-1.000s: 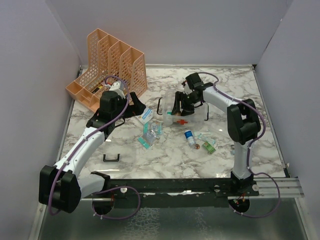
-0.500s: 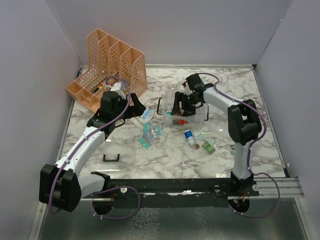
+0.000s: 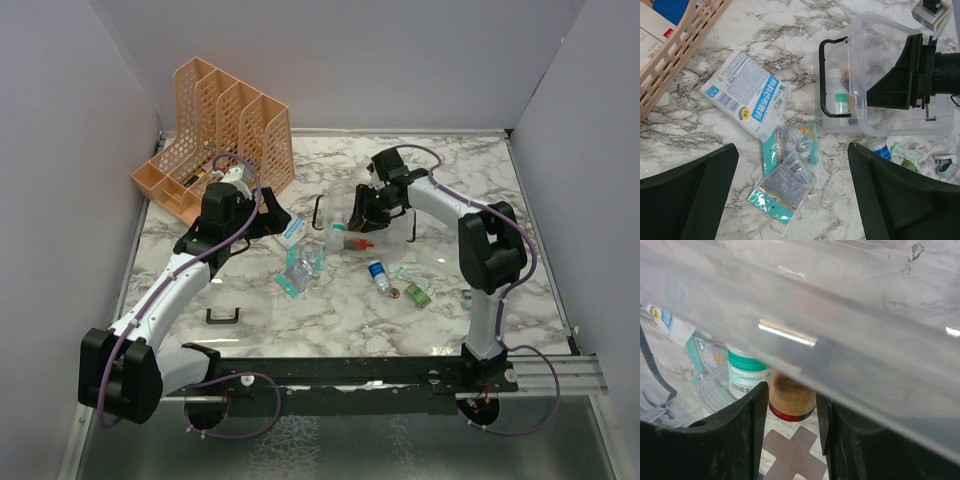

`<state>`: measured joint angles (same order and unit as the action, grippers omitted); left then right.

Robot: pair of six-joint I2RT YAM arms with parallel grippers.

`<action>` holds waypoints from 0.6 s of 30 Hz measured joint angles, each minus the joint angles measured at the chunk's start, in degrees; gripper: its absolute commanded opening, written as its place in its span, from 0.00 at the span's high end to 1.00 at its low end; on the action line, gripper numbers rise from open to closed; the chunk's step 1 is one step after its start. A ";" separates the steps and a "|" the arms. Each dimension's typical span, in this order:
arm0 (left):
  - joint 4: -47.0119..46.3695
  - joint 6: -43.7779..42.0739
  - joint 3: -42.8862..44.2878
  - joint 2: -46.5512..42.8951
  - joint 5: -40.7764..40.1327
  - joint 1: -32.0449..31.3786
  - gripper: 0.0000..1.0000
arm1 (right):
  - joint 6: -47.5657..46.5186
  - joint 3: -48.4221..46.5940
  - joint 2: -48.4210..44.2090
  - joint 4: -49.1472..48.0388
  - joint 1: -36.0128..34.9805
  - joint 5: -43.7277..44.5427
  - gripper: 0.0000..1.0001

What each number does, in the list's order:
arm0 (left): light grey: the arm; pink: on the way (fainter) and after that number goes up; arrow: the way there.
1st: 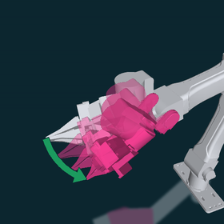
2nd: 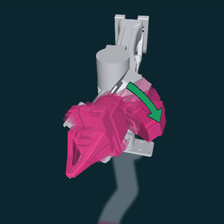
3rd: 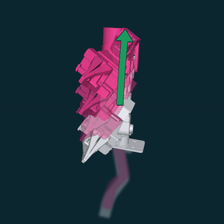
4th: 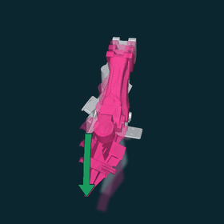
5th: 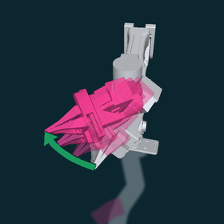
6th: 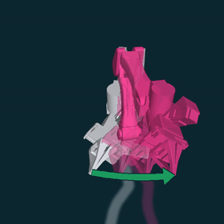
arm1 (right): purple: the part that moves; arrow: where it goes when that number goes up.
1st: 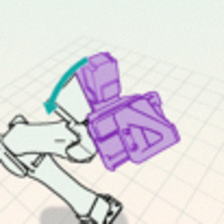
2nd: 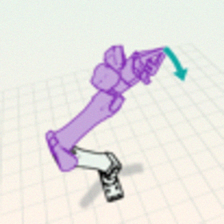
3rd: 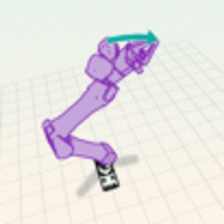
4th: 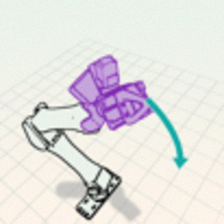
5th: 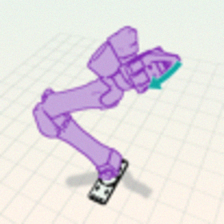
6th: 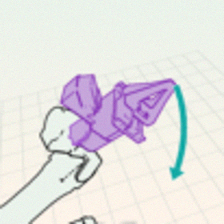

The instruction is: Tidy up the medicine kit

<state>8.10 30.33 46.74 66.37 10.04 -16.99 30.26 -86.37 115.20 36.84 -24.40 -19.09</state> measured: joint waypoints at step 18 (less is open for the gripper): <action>0.17 -0.28 0.00 1.07 0.72 0.00 0.06 | 1.14 -0.92 -1.18 1.84 -1.90 4.79 0.43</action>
<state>8.27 30.04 46.74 67.44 10.76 -16.99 31.40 -87.29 114.02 38.68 -26.30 -14.31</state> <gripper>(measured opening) 0.937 0.551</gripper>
